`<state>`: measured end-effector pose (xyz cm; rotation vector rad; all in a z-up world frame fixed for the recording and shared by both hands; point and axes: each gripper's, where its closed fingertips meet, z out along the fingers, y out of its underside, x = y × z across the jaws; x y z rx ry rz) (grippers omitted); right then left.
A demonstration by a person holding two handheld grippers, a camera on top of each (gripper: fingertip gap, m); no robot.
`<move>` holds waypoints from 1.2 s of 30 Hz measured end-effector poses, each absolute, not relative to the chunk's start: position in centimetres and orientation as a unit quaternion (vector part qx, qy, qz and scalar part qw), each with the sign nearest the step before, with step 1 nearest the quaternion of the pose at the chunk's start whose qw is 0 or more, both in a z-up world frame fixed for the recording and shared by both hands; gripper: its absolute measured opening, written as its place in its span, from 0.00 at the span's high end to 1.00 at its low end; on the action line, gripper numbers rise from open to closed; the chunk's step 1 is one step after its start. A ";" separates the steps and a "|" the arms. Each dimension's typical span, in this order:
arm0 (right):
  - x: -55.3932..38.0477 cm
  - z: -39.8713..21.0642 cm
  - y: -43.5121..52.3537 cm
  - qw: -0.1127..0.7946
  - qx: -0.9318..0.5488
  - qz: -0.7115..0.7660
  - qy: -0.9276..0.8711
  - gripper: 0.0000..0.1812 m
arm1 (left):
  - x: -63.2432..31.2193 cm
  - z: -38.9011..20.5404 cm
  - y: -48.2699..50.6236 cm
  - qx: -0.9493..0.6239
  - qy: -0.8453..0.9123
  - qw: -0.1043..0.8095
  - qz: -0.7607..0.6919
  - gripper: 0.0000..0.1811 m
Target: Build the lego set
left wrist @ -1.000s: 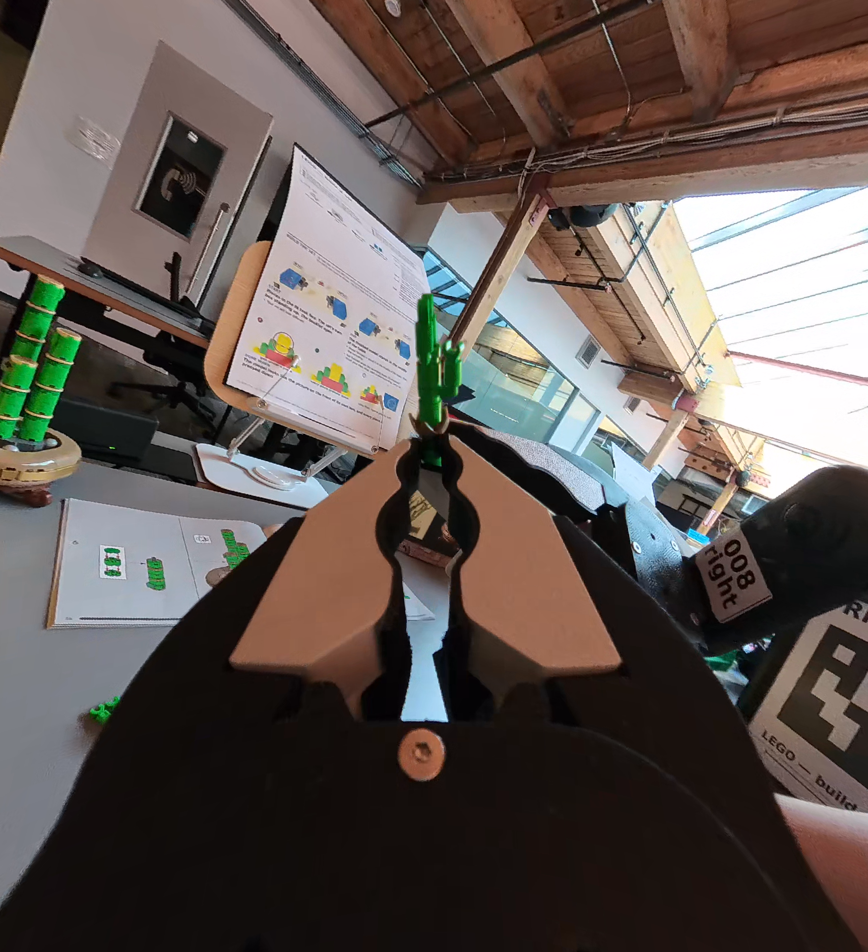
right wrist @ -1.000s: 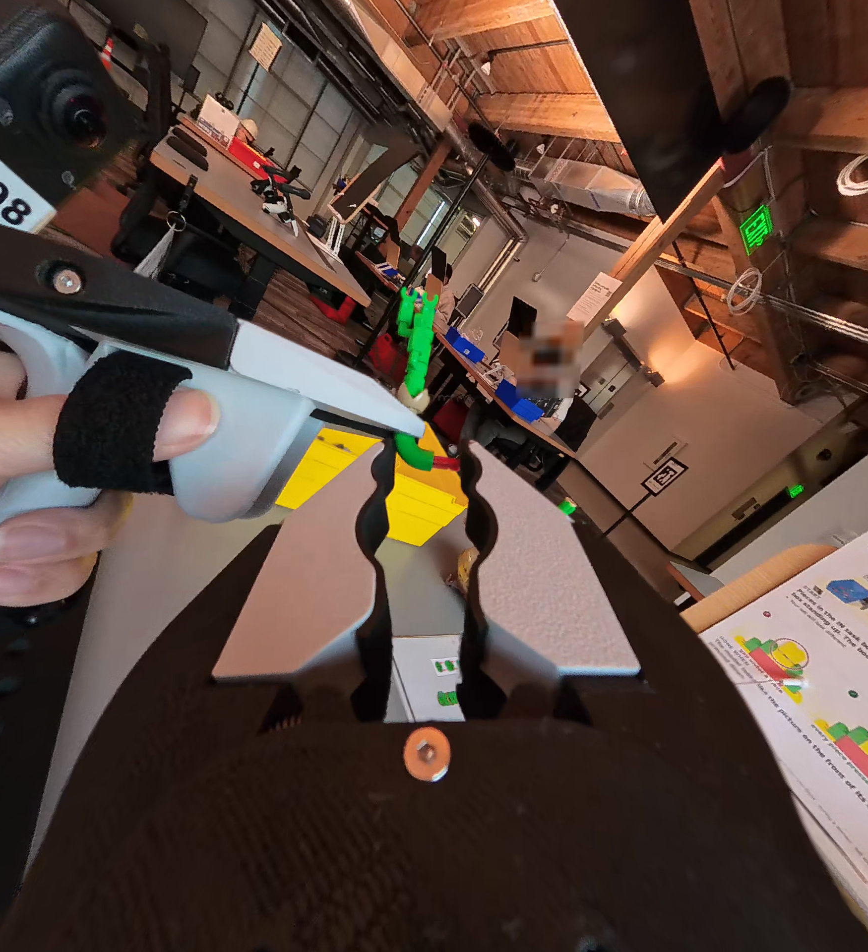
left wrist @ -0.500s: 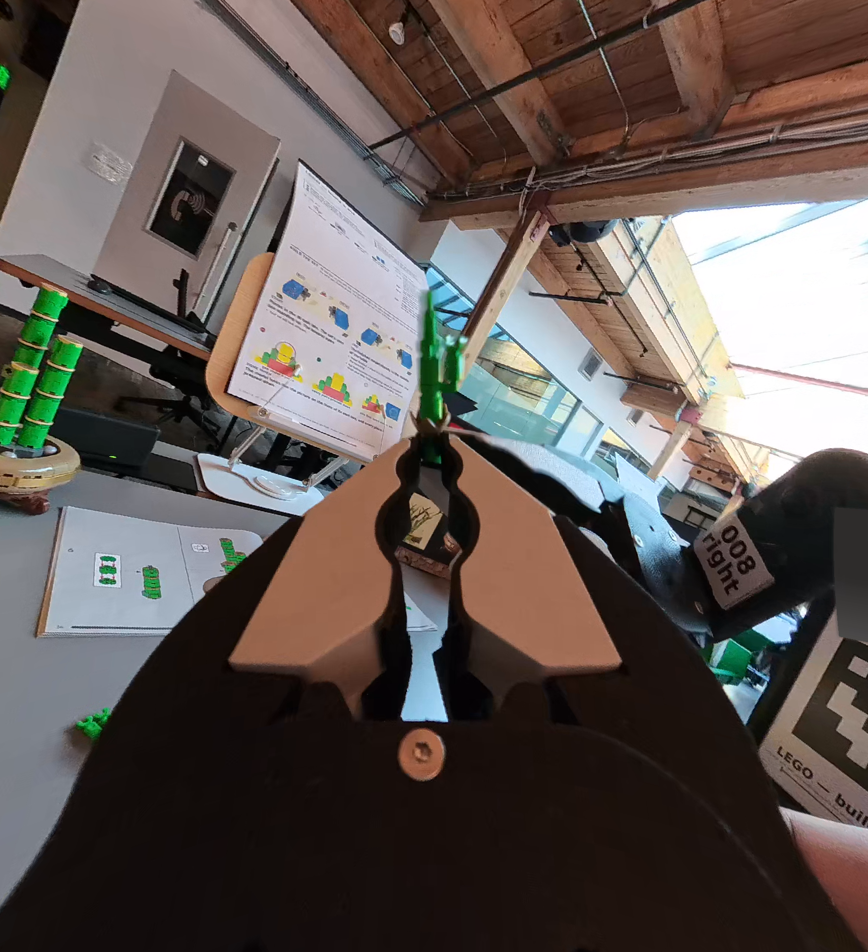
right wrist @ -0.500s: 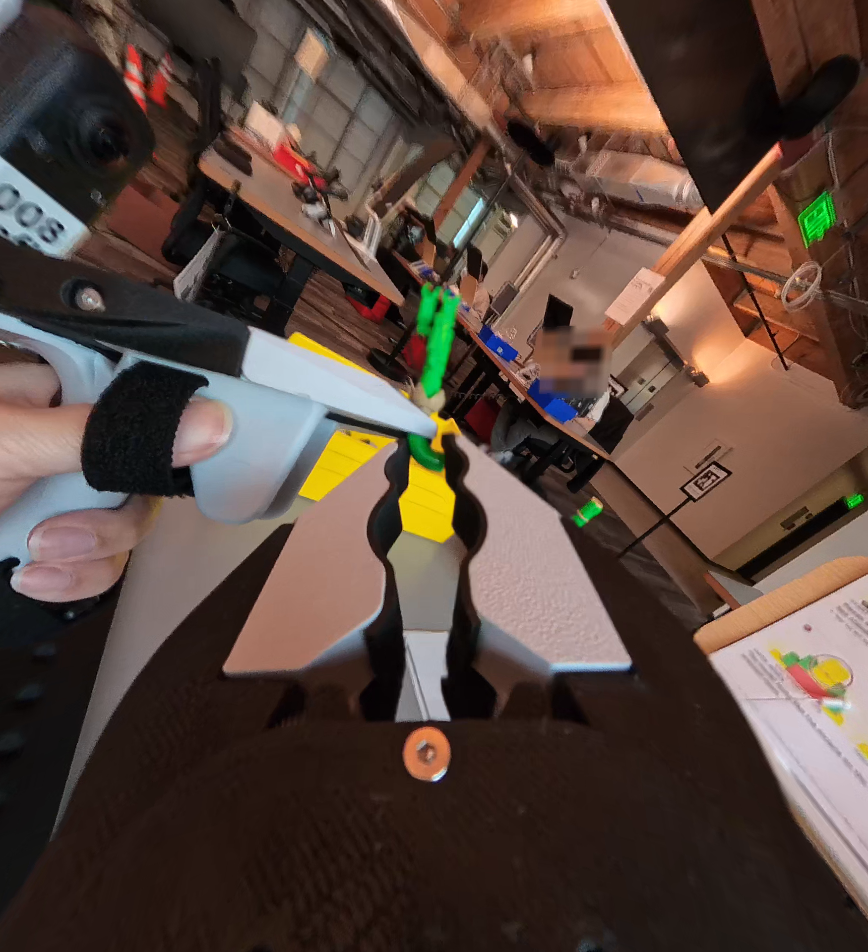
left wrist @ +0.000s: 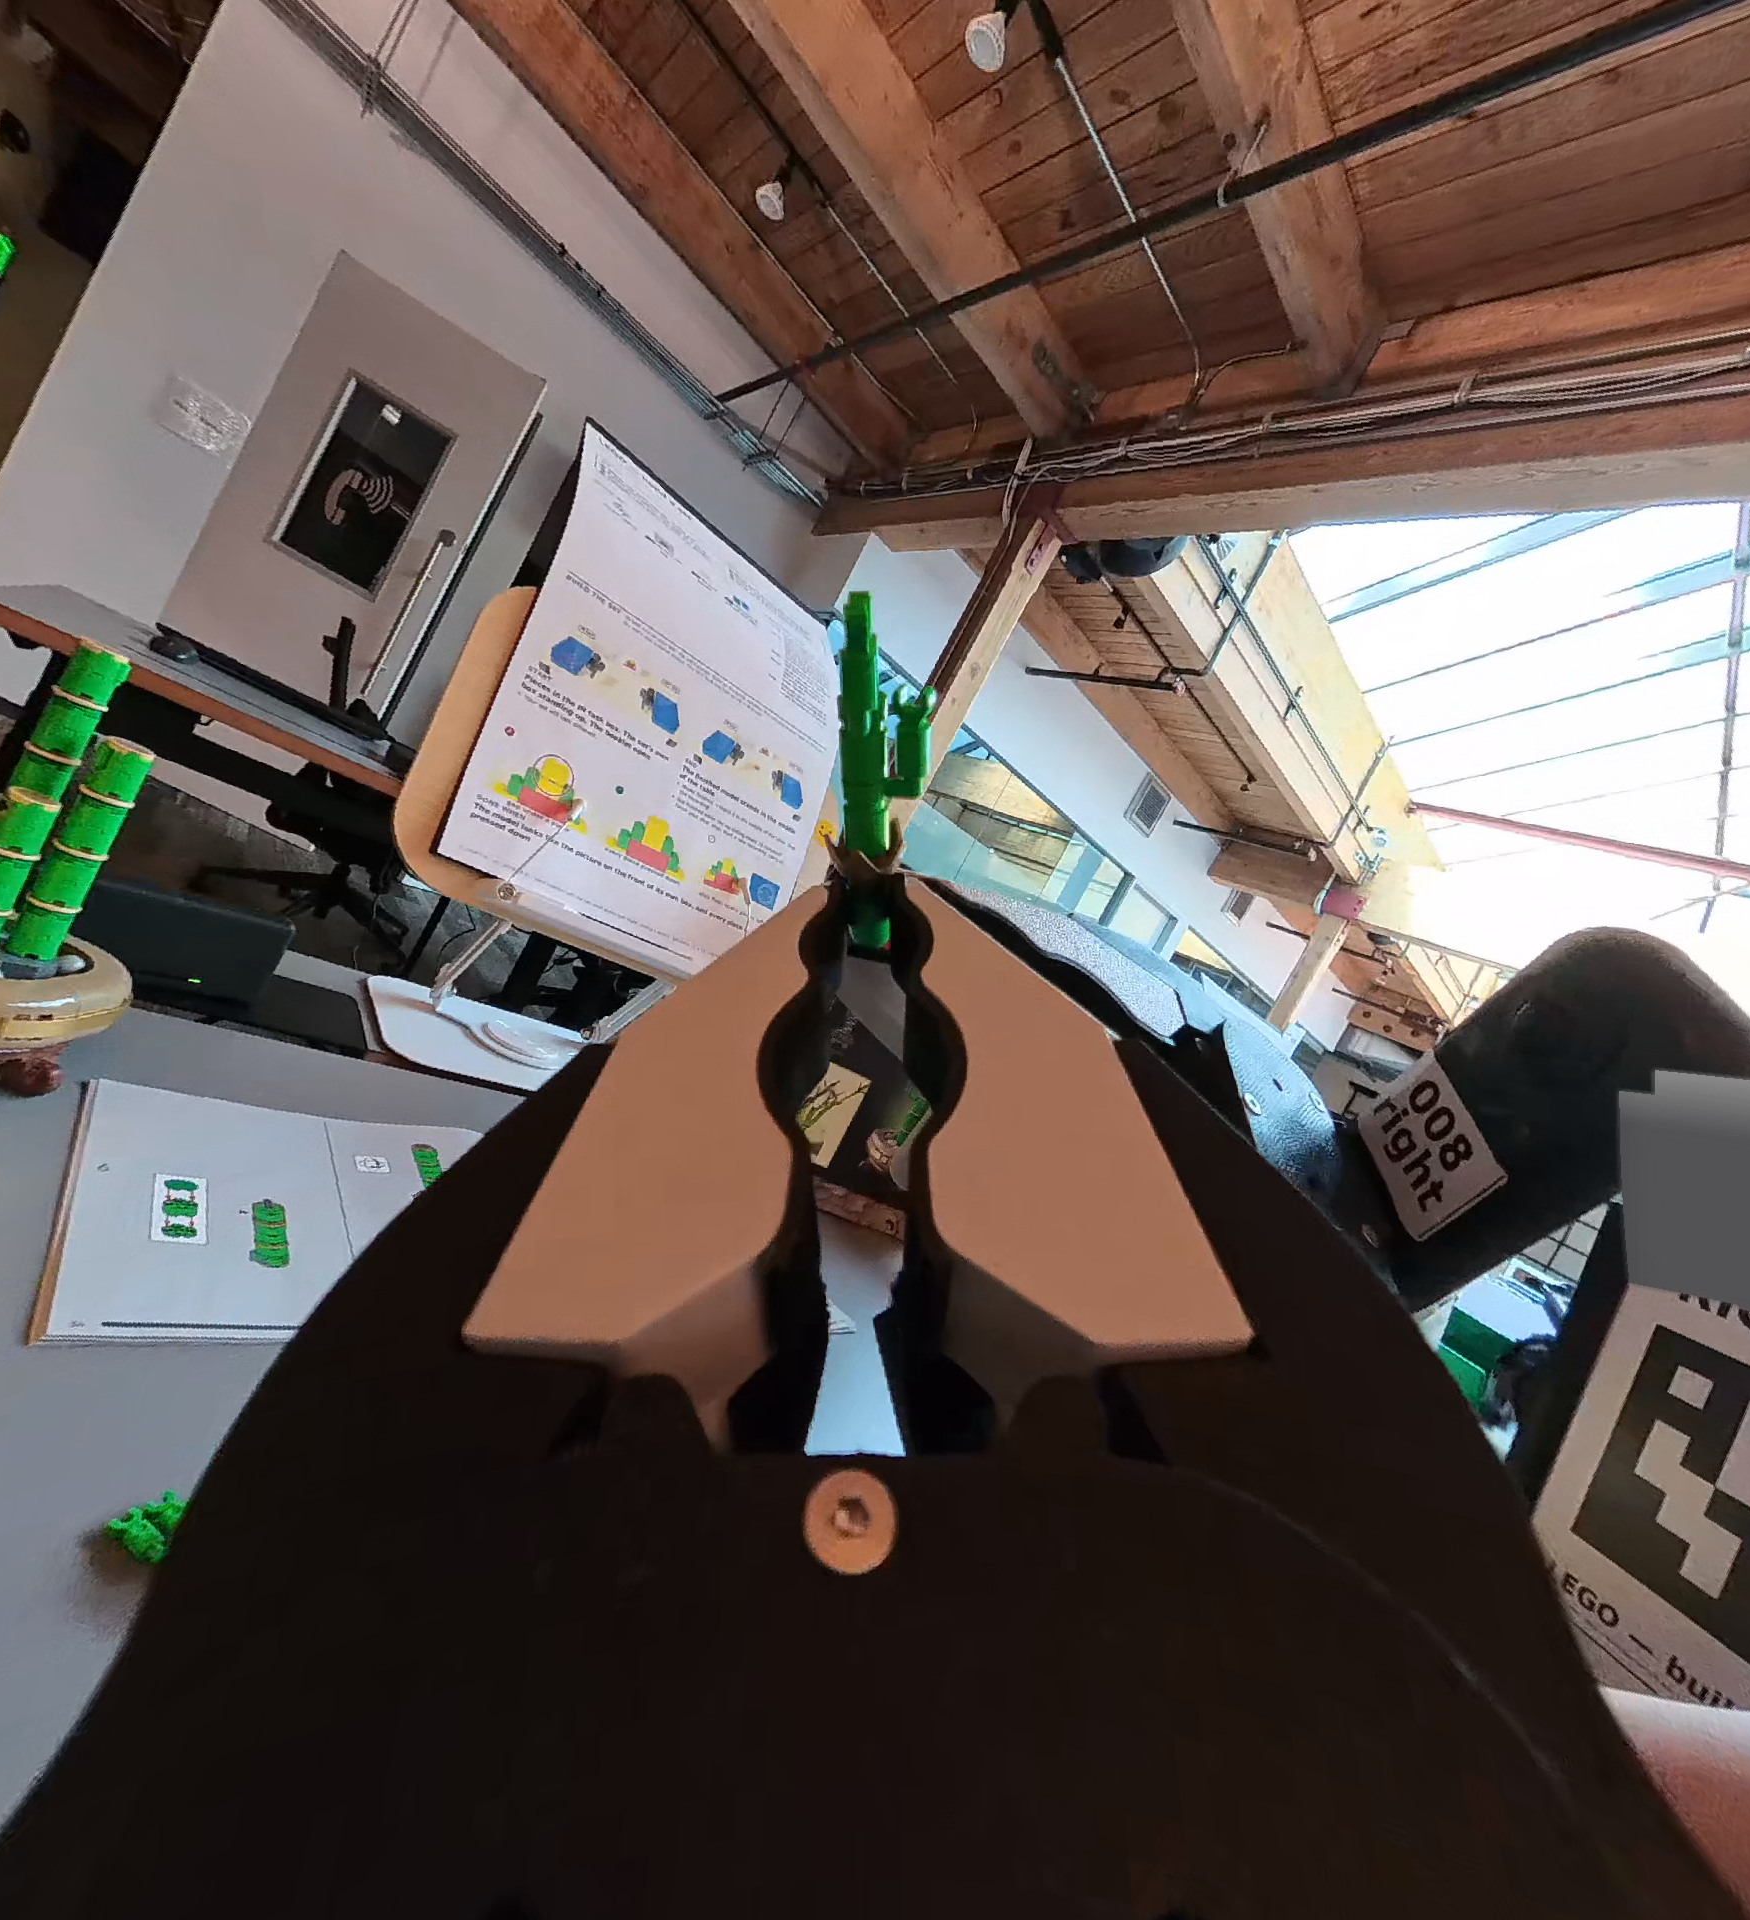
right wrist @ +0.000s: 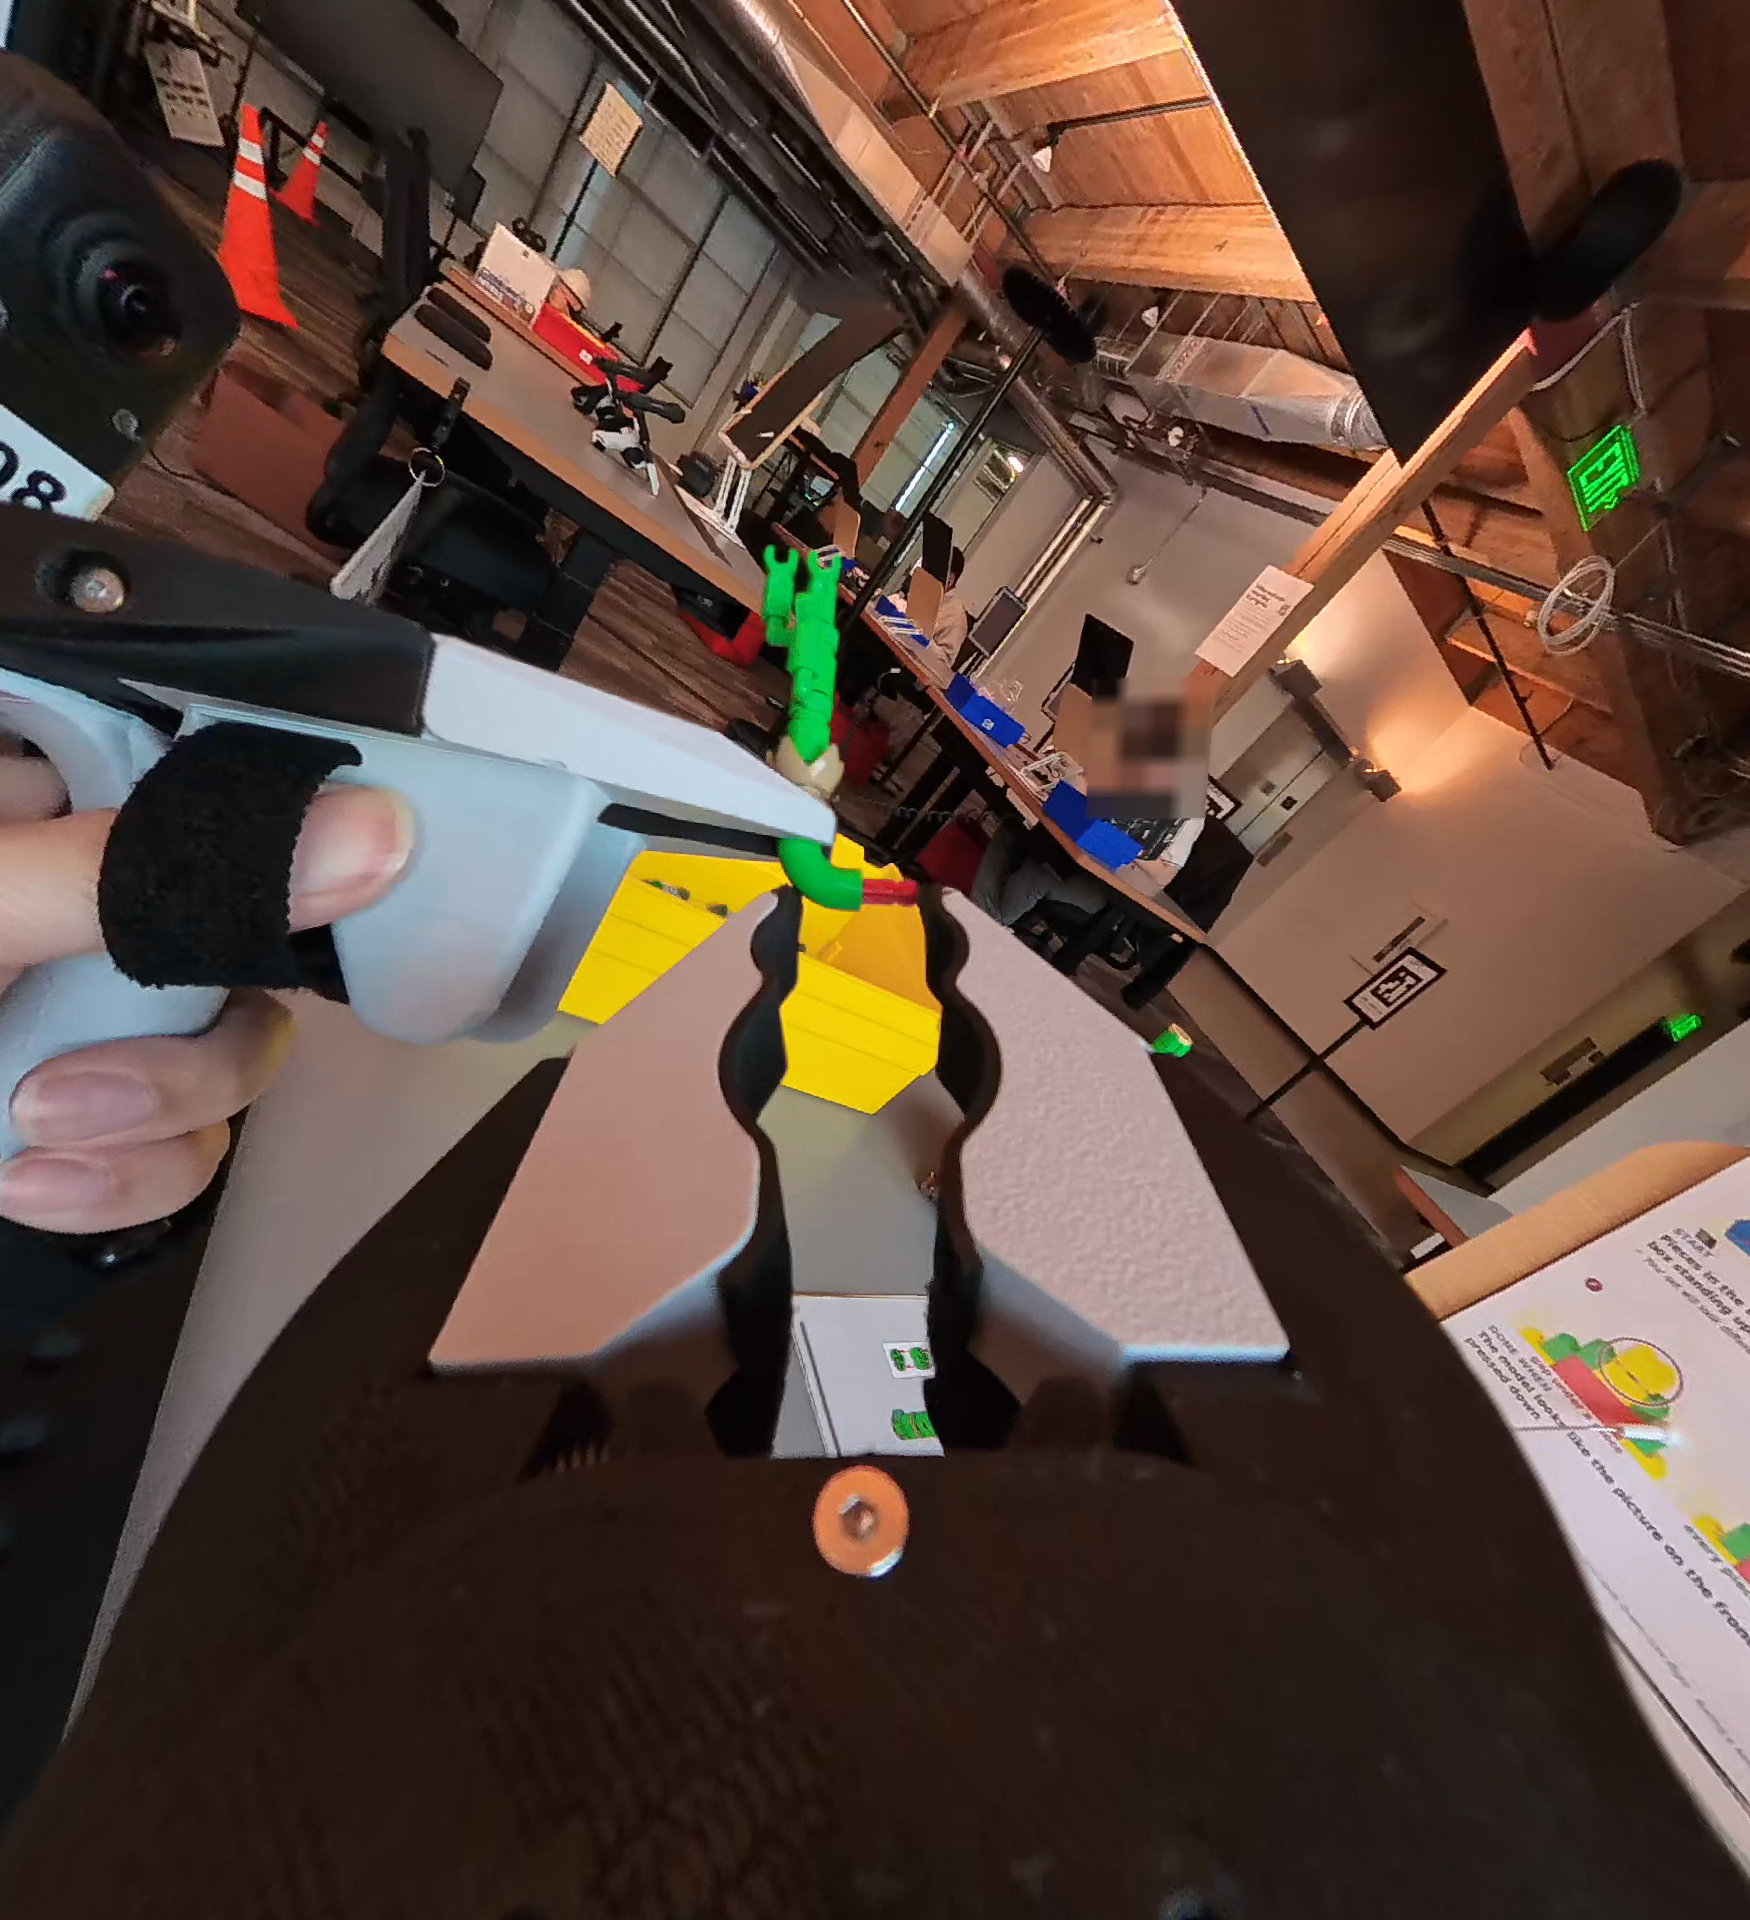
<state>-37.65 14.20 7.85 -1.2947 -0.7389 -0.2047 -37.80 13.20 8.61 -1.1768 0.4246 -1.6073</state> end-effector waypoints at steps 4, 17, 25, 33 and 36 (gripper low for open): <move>-37.6 7.9 14.1 0.728 -0.586 -0.105 -0.340 0.88 | -37.7 8.6 13.1 -0.492 0.183 0.529 -0.667 0.97; -38.1 8.0 14.0 0.732 -0.587 -0.076 -0.337 0.84 | -37.8 8.9 13.1 -0.488 0.183 0.532 -0.667 0.97; -37.9 8.1 14.0 0.731 -0.603 -0.050 -0.316 0.86 | -37.6 8.7 13.0 -0.490 0.189 0.536 -0.661 0.97; -37.6 7.9 14.0 0.726 -0.603 -0.082 -0.322 0.87 | -37.3 8.4 12.9 -0.492 0.188 0.535 -0.661 0.97; -37.5 7.9 13.9 0.727 -0.598 -0.092 -0.325 0.87 | -37.2 8.4 12.9 -0.492 0.189 0.536 -0.660 0.97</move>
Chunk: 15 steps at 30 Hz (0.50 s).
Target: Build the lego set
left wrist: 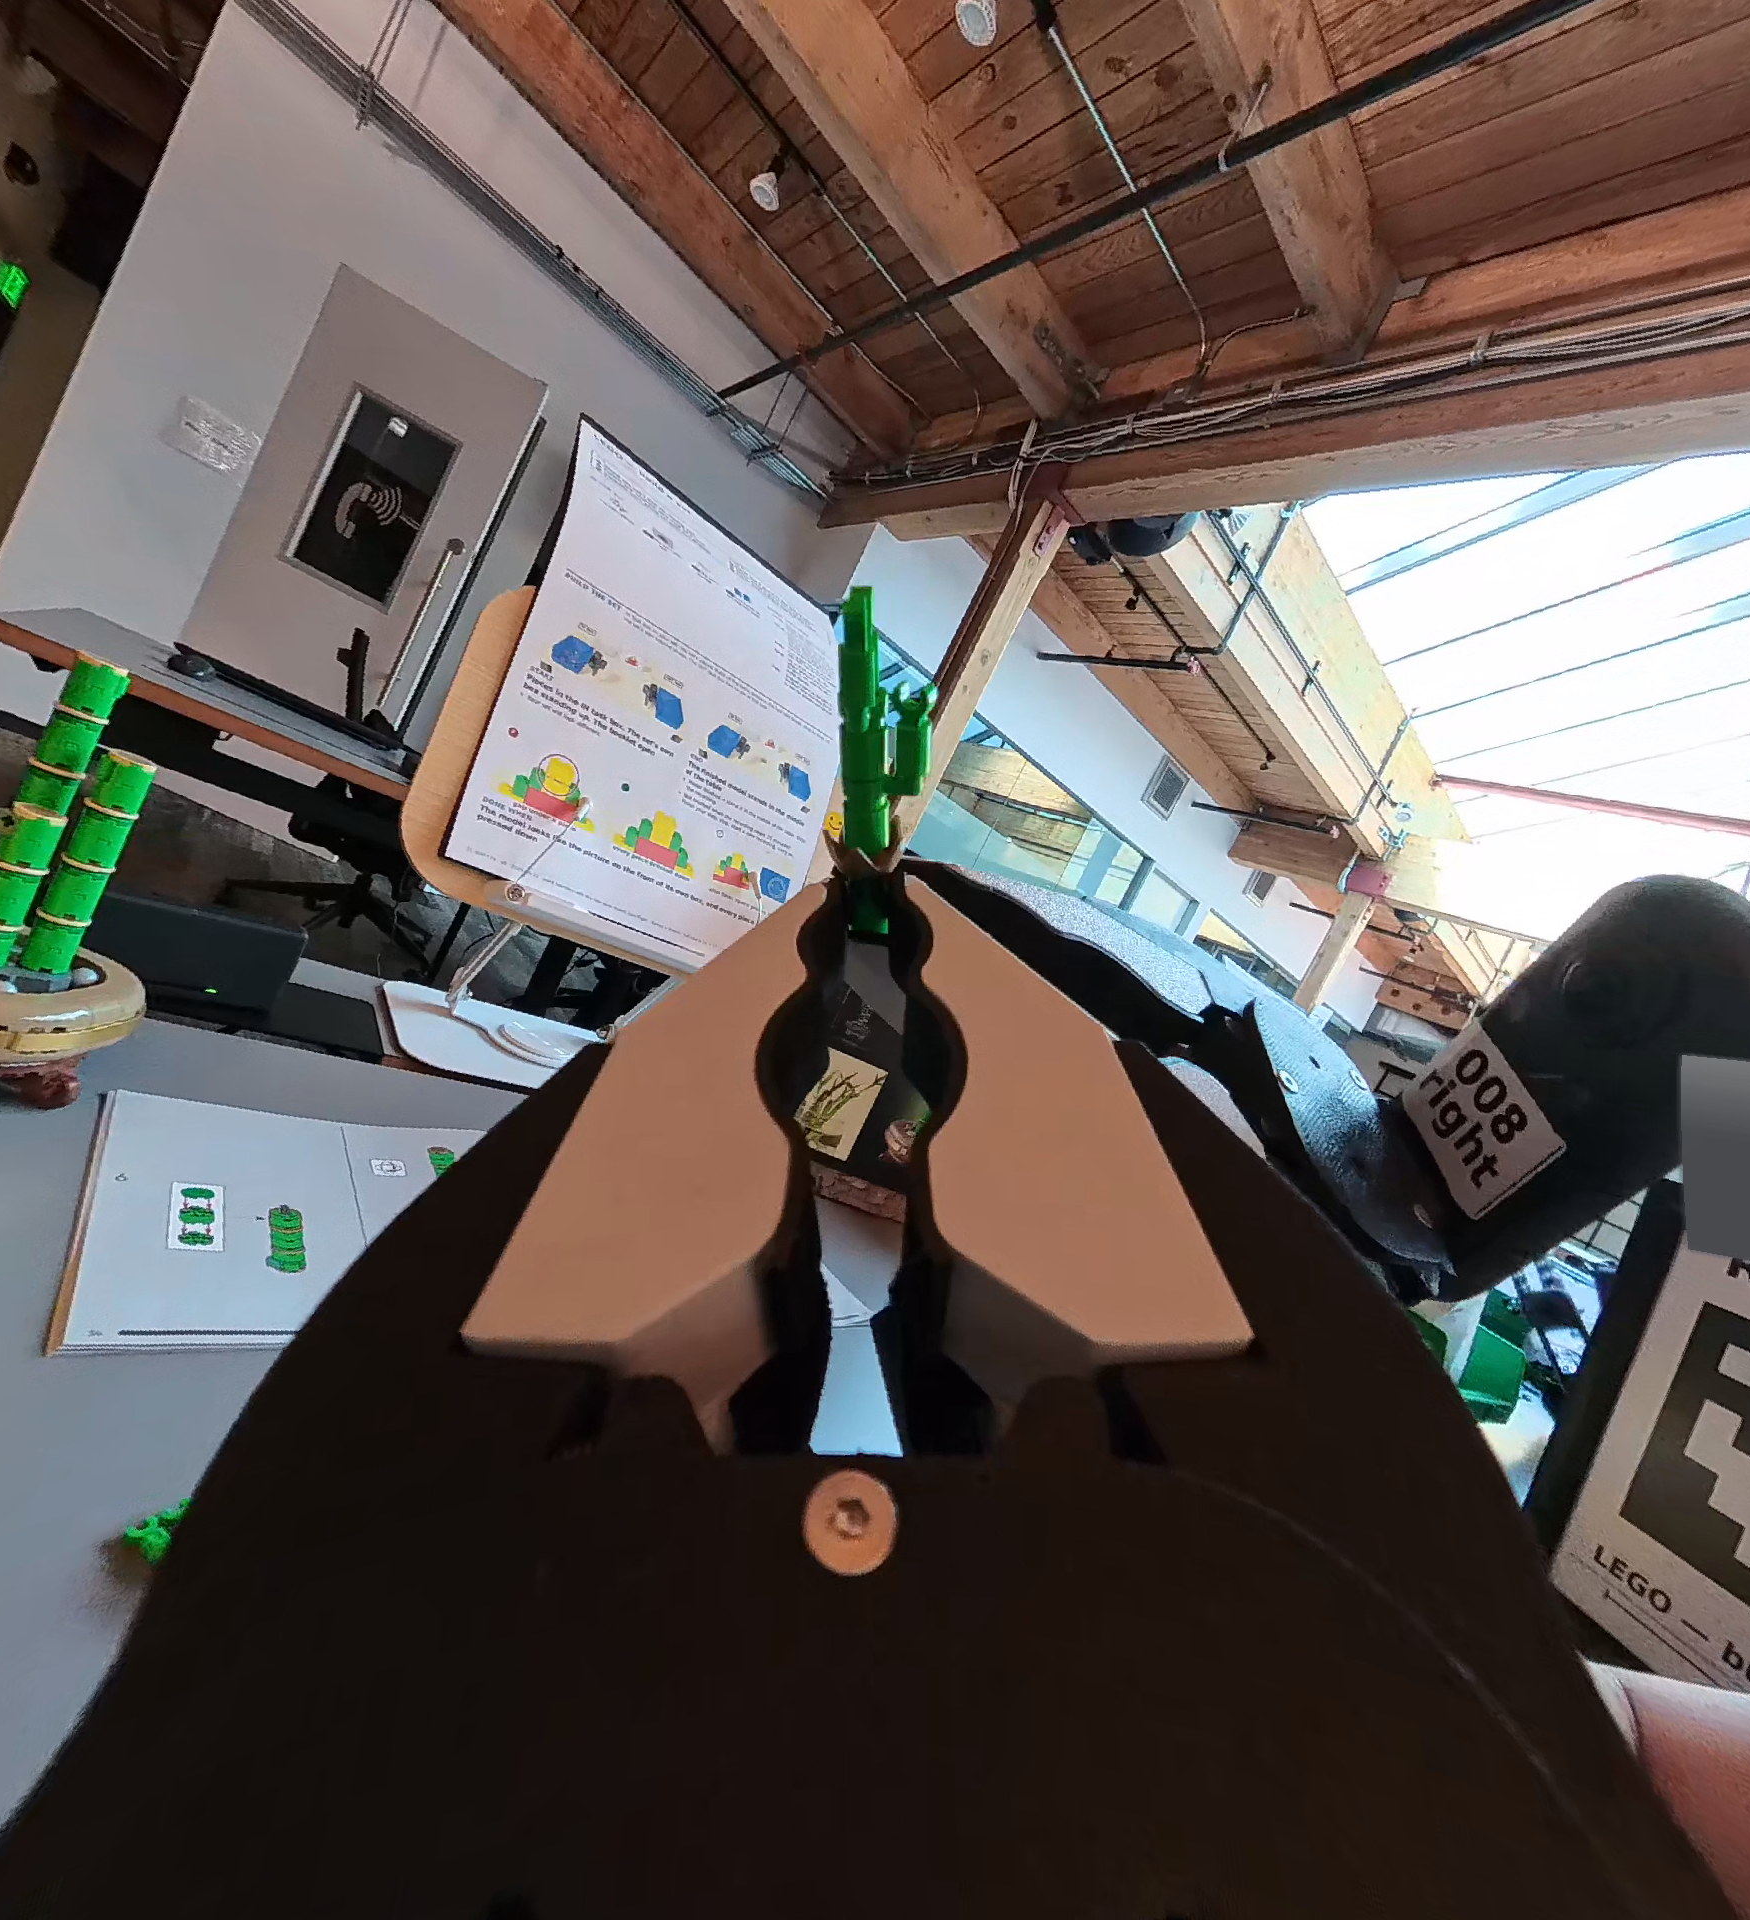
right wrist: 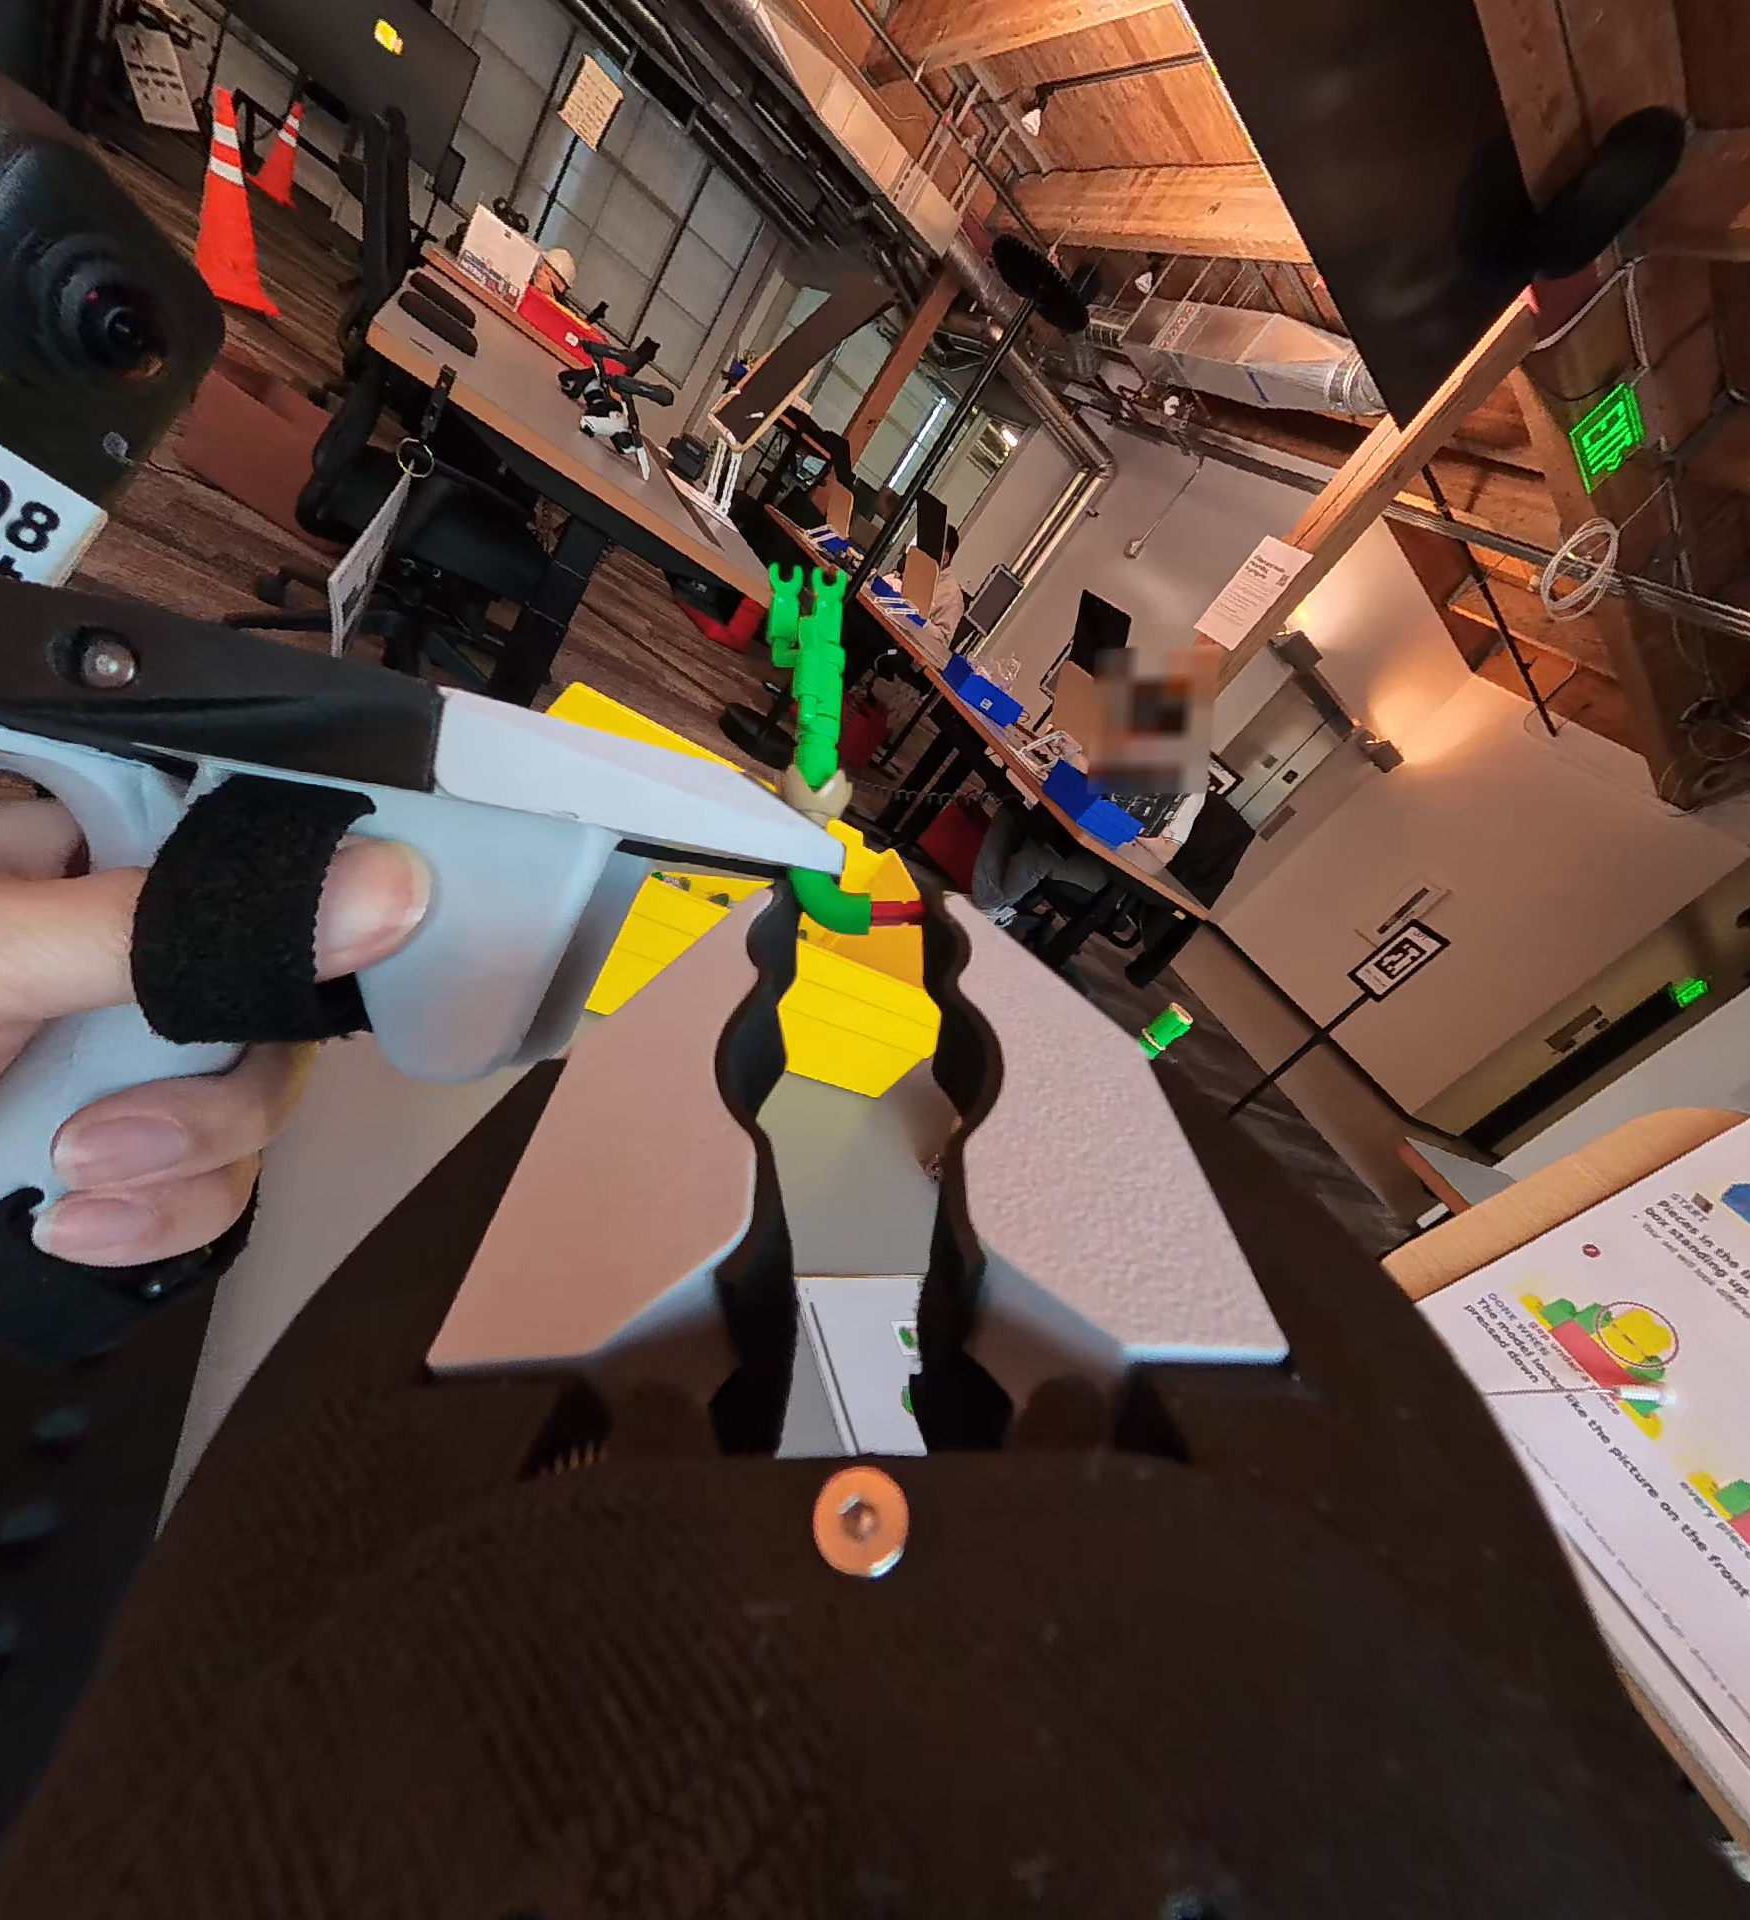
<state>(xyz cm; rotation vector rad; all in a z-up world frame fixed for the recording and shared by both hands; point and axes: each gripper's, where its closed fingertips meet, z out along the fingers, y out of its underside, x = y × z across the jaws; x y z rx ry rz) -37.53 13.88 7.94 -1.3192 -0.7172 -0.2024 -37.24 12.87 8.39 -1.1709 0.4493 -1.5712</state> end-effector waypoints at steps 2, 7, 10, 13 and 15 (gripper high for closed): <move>-37.5 7.9 13.9 0.725 -0.598 -0.098 -0.329 0.87 | -37.2 8.3 12.9 -0.491 0.186 0.535 -0.662 0.97; -37.6 7.8 13.8 0.721 -0.595 -0.108 -0.339 0.88 | -37.3 8.2 12.9 -0.491 0.185 0.534 -0.663 0.97; -37.6 7.8 13.8 0.720 -0.591 -0.119 -0.344 0.88 | -37.3 8.3 12.8 -0.489 0.185 0.535 -0.664 0.97; -37.6 7.9 13.7 0.721 -0.590 -0.118 -0.344 0.88 | -37.3 8.4 12.7 -0.487 0.184 0.535 -0.665 0.97; -37.5 7.9 13.7 0.720 -0.592 -0.117 -0.344 0.88 | -37.3 8.3 12.7 -0.487 0.185 0.536 -0.665 0.97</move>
